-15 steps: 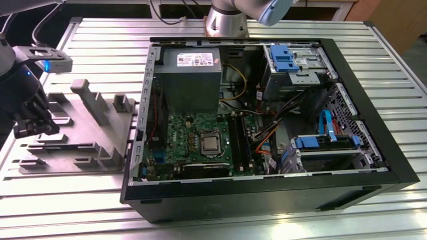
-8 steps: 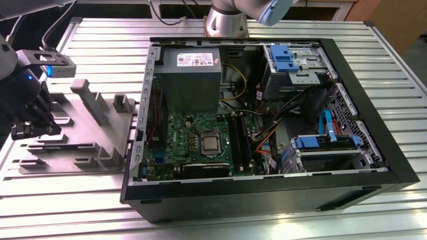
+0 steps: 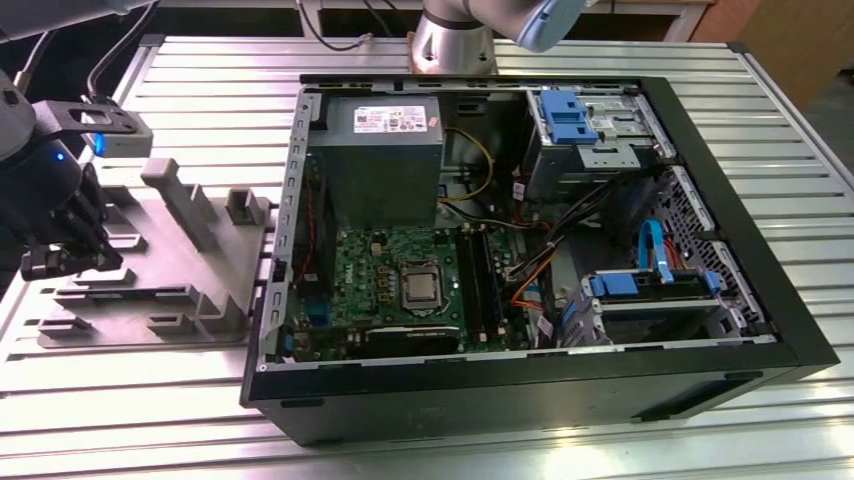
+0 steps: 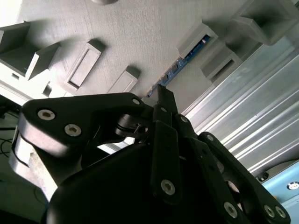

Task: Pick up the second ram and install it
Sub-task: 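Pick up the second ram and move it above second insertion slot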

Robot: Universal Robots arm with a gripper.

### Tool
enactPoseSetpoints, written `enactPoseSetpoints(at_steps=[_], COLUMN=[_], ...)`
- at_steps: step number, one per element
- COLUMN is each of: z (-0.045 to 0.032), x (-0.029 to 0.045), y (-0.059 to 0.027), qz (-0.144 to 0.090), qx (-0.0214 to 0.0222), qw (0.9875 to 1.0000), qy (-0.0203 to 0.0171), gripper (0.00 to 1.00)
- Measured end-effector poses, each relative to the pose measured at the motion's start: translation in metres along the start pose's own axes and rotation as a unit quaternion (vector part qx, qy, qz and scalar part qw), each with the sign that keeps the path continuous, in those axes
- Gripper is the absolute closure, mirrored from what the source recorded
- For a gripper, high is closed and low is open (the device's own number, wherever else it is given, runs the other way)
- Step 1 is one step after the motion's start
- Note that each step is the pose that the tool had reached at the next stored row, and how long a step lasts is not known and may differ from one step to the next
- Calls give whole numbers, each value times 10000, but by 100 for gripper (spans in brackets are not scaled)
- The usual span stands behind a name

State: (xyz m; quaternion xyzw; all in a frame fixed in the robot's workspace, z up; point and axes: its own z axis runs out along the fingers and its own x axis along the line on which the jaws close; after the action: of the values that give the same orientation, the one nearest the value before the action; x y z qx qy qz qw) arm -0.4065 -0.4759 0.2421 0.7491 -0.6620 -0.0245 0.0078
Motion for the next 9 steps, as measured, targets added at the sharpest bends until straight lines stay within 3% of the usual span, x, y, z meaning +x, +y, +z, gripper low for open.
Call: enactPoseSetpoints(at_steps=[9], z=[27], x=[0], y=[2], qz=[4], qx=[0], qw=[10000], qy=[0], gripper=[90])
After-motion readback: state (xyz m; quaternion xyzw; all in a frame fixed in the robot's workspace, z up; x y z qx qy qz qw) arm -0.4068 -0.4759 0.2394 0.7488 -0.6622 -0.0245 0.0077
